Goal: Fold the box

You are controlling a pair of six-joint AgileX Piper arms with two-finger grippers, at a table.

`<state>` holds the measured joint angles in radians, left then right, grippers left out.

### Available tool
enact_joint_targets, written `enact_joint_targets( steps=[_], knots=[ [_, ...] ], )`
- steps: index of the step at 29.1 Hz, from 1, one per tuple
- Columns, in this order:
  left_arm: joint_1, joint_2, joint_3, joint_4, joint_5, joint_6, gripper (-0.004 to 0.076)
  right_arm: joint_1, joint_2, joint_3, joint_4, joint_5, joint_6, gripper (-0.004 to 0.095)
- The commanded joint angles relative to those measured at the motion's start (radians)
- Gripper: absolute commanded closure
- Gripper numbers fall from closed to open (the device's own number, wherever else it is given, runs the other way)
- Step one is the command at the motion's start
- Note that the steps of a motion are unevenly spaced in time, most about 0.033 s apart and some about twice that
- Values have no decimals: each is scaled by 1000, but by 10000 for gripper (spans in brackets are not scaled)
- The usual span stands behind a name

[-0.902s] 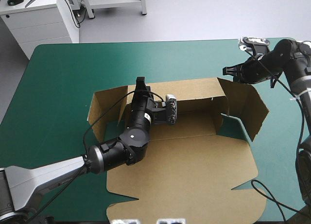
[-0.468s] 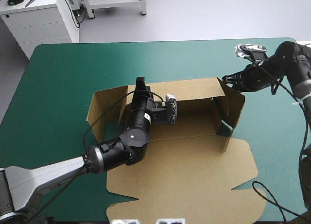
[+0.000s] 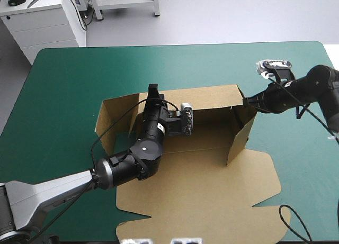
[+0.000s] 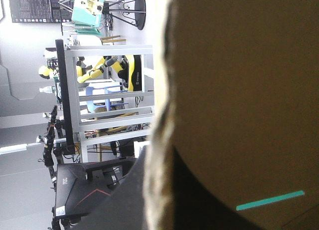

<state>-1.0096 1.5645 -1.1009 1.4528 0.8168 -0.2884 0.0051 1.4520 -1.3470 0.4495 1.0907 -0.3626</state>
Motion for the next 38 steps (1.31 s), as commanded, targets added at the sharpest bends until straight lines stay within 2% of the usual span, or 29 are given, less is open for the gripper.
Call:
enact_joint_targets(
  steps=[1,6,12,16,21,24,30,33,37,38],
  knots=[
    [0,-47,-24,47,24,-10,731,4,-102,89,87,-144,-122,926],
    [0,-47,-24,45,22,-10,731,4,-214,271,217,-326,-311,926],
    [0,-47,-24,43,7,-10,731,4,-340,476,485,-499,-628,926],
    [0,-47,-24,34,7,-10,731,4,-384,578,622,-546,-800,926],
    [0,-47,-24,-48,3,69,731,4,-392,611,629,-541,-832,925],
    [0,-47,-24,-74,7,93,731,4,-392,614,619,-517,-847,884],
    [0,-47,-24,-82,13,100,731,4,-392,614,576,-439,-847,646],
    [0,-47,-24,-82,13,100,731,4,-392,614,546,-413,-849,588],
    [0,-47,-24,-85,11,100,731,4,-392,624,530,-420,-860,510],
    [0,-47,-24,-95,8,121,731,4,-387,635,541,-445,-881,435]
  ],
)
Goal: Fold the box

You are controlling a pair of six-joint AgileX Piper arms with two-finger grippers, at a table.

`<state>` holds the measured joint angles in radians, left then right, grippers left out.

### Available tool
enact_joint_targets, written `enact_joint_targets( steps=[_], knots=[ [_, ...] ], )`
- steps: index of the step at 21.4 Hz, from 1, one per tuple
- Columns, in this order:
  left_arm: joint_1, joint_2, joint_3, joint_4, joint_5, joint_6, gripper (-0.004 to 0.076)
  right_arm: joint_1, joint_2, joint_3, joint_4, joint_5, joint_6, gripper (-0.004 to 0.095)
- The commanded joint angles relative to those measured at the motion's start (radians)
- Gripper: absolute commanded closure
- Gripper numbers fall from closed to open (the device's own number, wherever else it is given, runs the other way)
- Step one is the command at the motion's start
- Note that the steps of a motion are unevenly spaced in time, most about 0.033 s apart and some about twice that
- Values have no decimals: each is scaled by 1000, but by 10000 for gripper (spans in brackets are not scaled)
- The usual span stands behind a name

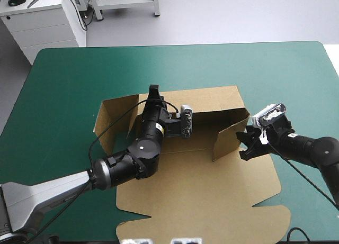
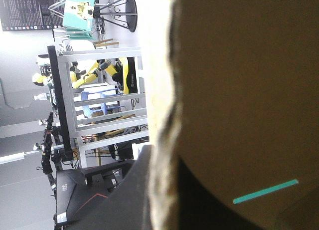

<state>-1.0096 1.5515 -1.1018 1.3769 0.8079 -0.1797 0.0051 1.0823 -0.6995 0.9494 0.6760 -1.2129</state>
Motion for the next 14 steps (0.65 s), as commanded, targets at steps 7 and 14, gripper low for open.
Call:
enact_joint_targets(
  steps=[7,14],
  knots=[
    [0,-33,-23,-71,-33,69,731,4,83,-11,257,-42,-277,272],
    [0,-19,-23,-189,-117,144,731,4,168,-14,351,-50,-338,284]
  ],
)
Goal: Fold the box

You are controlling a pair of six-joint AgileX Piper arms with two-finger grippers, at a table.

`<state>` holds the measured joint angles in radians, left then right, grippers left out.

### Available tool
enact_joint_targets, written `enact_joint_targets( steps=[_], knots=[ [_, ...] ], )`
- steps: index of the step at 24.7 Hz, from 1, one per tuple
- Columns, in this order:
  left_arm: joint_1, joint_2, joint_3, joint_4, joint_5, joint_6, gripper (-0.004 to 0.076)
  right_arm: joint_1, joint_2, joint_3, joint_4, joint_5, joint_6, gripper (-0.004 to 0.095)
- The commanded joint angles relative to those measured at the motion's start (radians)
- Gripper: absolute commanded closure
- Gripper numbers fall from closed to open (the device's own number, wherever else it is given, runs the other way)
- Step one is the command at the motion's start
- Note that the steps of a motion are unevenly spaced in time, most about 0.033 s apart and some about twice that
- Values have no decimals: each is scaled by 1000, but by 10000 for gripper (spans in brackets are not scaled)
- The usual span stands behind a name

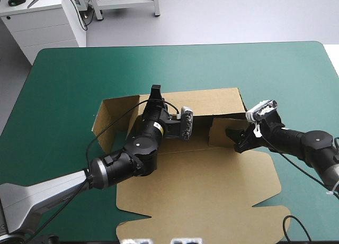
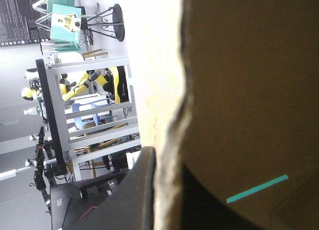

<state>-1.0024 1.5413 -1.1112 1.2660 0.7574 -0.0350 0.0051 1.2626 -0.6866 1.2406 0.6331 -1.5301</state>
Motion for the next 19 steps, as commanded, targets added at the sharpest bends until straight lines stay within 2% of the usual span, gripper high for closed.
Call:
enact_joint_targets(
  steps=[1,6,9,10,14,19],
  knots=[
    [-7,5,-14,-80,-57,0,731,4,-10,-27,63,-8,-26,304],
    [-7,56,-14,-81,-66,0,731,4,-10,-27,73,48,-38,591],
    [-7,56,-14,-70,-64,0,731,4,-10,-27,73,43,-38,866],
    [-7,56,-14,-68,-60,0,731,4,-10,-27,73,33,-38,928],
    [-7,56,-14,-68,-60,0,731,4,-10,-27,73,31,-38,926],
    [-7,56,-14,-68,-53,-2,731,4,-10,-27,73,111,-94,926]
  ],
)
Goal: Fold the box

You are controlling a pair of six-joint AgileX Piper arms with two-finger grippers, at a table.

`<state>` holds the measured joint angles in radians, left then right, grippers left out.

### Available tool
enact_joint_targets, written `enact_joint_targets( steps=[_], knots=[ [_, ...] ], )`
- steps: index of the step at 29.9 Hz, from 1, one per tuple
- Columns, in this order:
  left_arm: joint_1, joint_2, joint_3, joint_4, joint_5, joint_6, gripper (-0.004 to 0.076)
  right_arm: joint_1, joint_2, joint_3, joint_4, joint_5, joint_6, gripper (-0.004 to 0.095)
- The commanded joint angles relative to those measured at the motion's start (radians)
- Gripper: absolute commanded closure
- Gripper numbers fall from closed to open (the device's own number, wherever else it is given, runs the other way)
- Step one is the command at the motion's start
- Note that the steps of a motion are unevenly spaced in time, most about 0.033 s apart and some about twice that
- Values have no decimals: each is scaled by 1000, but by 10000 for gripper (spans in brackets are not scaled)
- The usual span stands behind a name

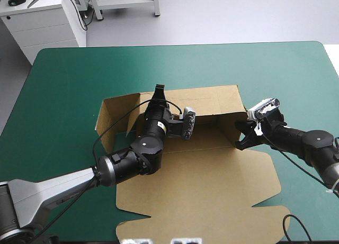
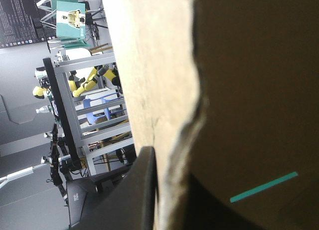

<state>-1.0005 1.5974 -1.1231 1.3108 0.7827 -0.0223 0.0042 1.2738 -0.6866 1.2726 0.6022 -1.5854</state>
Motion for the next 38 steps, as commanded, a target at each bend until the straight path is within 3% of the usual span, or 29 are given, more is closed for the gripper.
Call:
enact_joint_targets(
  steps=[1,12,17,21,27,33,38],
  knots=[
    [-9,-1,-2,-113,-75,-14,731,5,-21,-27,41,142,-32,925],
    [-9,-28,-8,-129,-99,-26,717,5,-21,-27,39,-54,119,919],
    [-28,-86,-77,-238,-131,-18,581,5,-21,-27,0,-100,167,919],
    [-65,-110,-130,-277,-99,54,465,5,-21,-27,0,-110,174,919],
    [-145,-140,-144,-314,-60,123,402,5,-25,-27,-12,-204,236,920],
    [-203,-183,-146,-282,-93,123,403,5,-43,-27,-12,-229,234,920],
    [-248,-232,-175,-272,-113,122,513,5,-45,-27,-18,-225,236,921]
  ],
)
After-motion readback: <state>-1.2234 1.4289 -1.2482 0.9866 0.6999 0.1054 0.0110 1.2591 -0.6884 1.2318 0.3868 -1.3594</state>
